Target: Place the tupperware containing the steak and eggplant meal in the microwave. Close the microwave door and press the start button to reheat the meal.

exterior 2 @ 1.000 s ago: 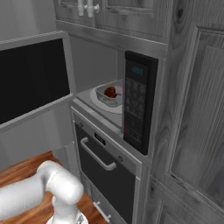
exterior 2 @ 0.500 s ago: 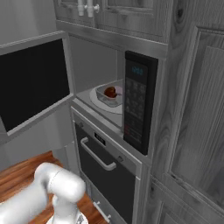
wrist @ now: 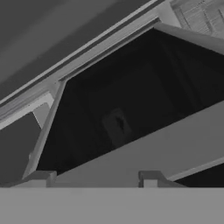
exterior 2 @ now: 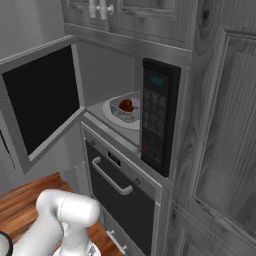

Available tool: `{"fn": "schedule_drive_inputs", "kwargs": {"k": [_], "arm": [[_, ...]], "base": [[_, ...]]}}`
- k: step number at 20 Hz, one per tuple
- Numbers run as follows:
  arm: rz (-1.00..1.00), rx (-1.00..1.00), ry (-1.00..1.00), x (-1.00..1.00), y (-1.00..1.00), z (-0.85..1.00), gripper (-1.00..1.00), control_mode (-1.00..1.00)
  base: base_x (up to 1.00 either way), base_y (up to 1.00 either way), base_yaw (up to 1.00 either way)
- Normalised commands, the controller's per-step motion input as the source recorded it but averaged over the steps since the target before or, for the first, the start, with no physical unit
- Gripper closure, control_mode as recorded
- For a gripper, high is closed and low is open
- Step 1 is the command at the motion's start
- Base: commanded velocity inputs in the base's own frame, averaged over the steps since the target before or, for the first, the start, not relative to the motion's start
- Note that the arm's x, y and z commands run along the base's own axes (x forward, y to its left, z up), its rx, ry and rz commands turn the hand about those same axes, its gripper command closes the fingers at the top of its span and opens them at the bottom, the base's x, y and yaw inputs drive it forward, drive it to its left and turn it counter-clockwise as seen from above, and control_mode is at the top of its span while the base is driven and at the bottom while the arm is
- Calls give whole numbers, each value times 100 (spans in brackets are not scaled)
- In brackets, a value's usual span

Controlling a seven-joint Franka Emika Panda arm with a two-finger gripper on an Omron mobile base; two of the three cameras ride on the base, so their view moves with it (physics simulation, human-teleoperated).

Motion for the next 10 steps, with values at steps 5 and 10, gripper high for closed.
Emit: {"fn": "schedule_drive_inputs", "kwargs": {"k": [5,10], "arm": [[0,19,1,1,-100,51,-100,-100],[0,20,0,0,-100,46,-100,-100]], "base": [[0,0,0],[0,0,0]]}}
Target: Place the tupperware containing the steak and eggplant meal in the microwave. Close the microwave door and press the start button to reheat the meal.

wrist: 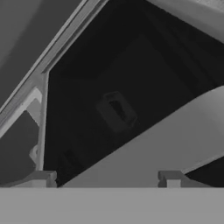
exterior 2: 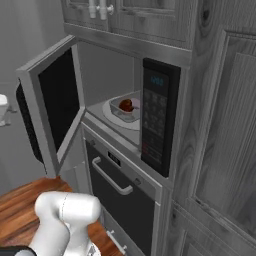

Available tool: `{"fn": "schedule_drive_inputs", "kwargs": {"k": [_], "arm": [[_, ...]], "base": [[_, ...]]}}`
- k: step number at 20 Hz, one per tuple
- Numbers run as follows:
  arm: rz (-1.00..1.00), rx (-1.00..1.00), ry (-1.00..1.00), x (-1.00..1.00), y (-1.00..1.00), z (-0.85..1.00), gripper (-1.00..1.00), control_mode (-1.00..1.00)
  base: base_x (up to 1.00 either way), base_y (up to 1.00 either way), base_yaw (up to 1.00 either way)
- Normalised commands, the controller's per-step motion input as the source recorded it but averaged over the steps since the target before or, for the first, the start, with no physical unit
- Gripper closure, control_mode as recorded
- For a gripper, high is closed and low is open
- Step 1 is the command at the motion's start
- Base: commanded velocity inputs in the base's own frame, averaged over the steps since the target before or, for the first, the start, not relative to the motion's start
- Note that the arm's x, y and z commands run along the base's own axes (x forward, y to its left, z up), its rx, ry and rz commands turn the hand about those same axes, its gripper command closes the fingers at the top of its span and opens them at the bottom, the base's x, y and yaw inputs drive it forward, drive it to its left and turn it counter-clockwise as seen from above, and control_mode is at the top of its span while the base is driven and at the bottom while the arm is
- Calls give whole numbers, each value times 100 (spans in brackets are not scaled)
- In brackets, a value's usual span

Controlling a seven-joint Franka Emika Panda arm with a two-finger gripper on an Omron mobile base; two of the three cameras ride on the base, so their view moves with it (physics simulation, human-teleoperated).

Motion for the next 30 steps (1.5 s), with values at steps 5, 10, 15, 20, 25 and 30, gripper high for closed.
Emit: {"fn": "schedule_drive_inputs", "kwargs": {"k": [5,10,15,20,25,30], "arm": [[0,22,1,7,-100,26,-100,-100],[0,21,4,49,-100,8,-100,-100],[0,18,4,96,-99,0,-100,-100],[0,10,0,100,-64,5,-100,-100],[-5,2,-2,100,-16,16,-100,-100],[-4,0,-8,80,0,10,-100,-100]], "base": [[0,0,0],[0,0,0],[0,0,0],[0,0,0],[0,0,0],[0,0,0]]}}
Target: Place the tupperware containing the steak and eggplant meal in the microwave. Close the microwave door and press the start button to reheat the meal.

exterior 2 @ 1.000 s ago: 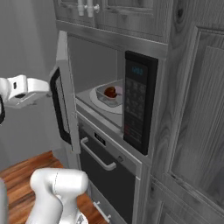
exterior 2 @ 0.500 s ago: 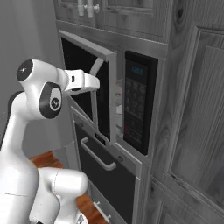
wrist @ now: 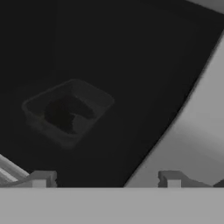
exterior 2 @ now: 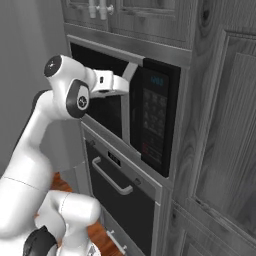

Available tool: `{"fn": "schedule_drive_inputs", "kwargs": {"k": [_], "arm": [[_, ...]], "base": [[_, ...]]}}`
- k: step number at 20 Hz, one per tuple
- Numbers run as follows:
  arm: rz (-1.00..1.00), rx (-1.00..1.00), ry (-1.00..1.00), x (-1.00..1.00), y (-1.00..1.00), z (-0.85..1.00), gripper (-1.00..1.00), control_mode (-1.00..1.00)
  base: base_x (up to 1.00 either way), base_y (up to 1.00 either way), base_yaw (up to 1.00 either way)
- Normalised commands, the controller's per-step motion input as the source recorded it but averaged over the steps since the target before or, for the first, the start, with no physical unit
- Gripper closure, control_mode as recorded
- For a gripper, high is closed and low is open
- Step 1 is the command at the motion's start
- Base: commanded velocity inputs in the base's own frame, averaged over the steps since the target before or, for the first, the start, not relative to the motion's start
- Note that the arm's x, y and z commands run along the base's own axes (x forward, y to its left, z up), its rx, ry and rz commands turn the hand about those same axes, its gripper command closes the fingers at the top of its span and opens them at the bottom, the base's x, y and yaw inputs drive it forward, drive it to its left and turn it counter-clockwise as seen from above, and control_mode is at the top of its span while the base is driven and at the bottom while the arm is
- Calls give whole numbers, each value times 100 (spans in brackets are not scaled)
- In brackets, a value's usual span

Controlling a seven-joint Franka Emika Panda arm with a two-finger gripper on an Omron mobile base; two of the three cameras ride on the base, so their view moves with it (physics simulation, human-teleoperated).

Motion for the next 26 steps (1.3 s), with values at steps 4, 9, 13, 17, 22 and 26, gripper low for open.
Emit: {"fn": "schedule_drive_inputs", "kwargs": {"k": [4,9,13,17,22,26], "arm": [[-1,0,-15,-67,-4,0,-100,-100],[-1,2,-24,-100,-8,-16,-100,-100],[0,1,-23,-100,-17,-88,-100,-100],[0,0,4,-59,-32,-68,-100,-100],[0,0,17,-9,-38,-32,-100,-100],[0,0,16,-2,-17,-65,-100,-100]], "base": [[0,0,0],[0,0,0],[0,0,0],[0,0,0],[0,0,0],[0,0,0]]}}
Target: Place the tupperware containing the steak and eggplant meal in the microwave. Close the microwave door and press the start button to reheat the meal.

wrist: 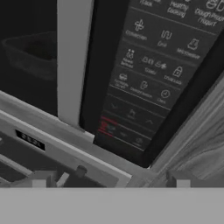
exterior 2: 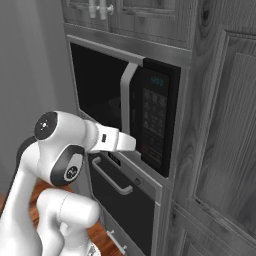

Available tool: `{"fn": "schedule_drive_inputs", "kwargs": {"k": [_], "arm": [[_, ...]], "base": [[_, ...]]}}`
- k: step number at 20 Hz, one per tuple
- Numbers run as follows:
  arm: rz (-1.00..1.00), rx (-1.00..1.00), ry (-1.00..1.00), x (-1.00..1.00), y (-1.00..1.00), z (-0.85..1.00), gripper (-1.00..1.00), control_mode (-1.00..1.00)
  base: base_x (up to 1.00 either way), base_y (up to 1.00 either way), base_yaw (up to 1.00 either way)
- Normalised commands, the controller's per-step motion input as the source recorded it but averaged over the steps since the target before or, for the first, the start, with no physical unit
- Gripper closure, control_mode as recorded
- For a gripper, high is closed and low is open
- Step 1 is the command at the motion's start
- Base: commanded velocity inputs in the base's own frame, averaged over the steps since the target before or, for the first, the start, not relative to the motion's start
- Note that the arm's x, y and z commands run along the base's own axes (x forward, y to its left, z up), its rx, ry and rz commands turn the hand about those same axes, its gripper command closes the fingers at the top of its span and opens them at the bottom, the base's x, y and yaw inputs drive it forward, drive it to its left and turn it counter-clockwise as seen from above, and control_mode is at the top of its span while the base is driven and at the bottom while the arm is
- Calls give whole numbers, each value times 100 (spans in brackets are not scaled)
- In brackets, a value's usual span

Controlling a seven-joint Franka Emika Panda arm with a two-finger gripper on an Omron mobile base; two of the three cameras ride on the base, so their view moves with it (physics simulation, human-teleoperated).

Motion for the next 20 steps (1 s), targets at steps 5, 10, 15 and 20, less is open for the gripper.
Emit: {"fn": "schedule_drive_inputs", "kwargs": {"k": [5,10,15,20], "arm": [[0,-3,10,3,0,-88,-100,-100],[0,-2,8,25,-8,-25,-100,-100],[0,0,10,29,-17,-19,-100,-100],[0,0,4,6,-29,-25,-100,-100]], "base": [[0,0,0],[0,0,0],[0,0,0],[0,0,0]]}}
